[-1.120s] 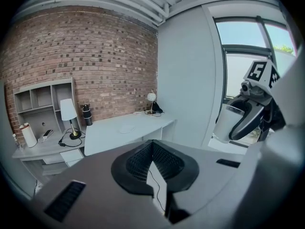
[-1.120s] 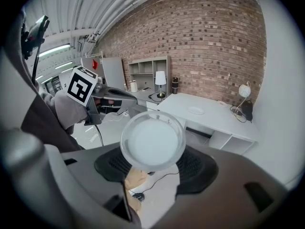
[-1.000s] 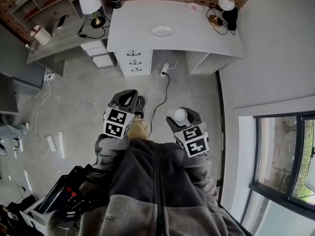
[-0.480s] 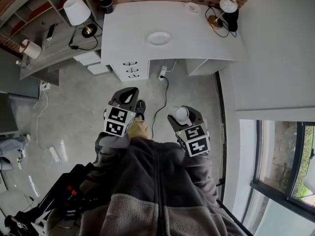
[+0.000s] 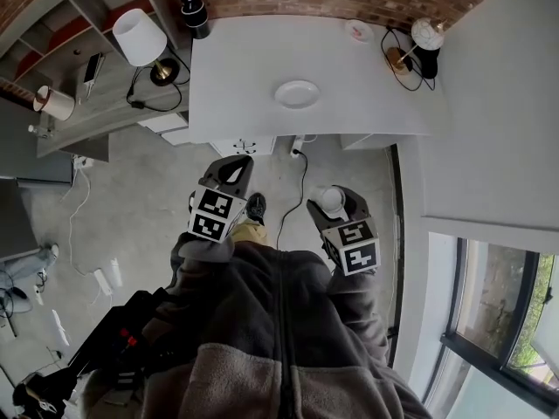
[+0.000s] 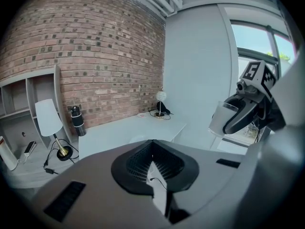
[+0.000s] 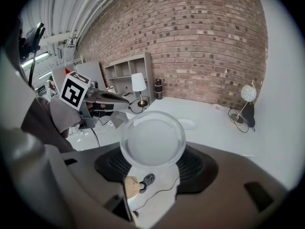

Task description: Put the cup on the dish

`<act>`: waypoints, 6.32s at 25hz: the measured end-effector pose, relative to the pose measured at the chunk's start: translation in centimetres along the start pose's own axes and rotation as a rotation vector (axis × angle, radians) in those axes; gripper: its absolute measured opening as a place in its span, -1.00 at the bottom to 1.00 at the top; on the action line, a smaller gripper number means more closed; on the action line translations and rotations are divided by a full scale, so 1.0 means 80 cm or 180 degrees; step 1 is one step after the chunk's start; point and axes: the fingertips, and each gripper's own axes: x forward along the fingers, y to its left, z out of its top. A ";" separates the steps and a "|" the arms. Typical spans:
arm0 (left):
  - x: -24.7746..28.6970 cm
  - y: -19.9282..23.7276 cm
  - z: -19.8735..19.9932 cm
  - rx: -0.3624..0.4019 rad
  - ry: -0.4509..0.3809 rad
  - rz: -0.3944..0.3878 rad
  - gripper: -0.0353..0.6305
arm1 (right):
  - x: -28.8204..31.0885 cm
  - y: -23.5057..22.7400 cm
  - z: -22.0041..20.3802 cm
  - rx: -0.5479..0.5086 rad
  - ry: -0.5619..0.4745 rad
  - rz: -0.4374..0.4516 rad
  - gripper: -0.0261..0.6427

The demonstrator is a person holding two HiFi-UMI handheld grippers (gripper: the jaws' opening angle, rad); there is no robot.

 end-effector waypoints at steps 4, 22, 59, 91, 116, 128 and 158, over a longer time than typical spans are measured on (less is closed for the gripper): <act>0.016 0.046 0.011 -0.0070 0.0009 0.0023 -0.88 | 0.030 -0.013 0.037 0.0011 0.0006 -0.0015 -0.14; 0.071 0.125 -0.002 -0.0383 0.0203 -0.0079 -0.88 | 0.121 -0.046 0.098 0.0001 0.0234 0.0038 -0.15; 0.290 0.173 -0.048 -0.0499 0.0647 0.0243 -0.88 | 0.376 -0.226 0.092 -0.0148 0.0275 0.0230 -0.15; 0.299 0.176 -0.097 -0.0645 0.0852 0.0367 -0.88 | 0.520 -0.271 0.056 -0.0319 0.0609 0.0238 -0.14; 0.256 0.188 0.005 -0.0709 0.0236 0.0630 -0.88 | 0.353 -0.281 0.116 -0.0198 -0.0284 -0.0083 -0.14; 0.205 0.165 0.267 -0.0306 -0.0753 0.0494 -0.88 | 0.162 -0.263 0.321 -0.0201 -0.1134 -0.0416 -0.56; 0.104 0.121 0.469 0.0324 -0.1548 0.0536 -0.88 | -0.036 -0.229 0.490 -0.0546 -0.2403 -0.0581 -0.91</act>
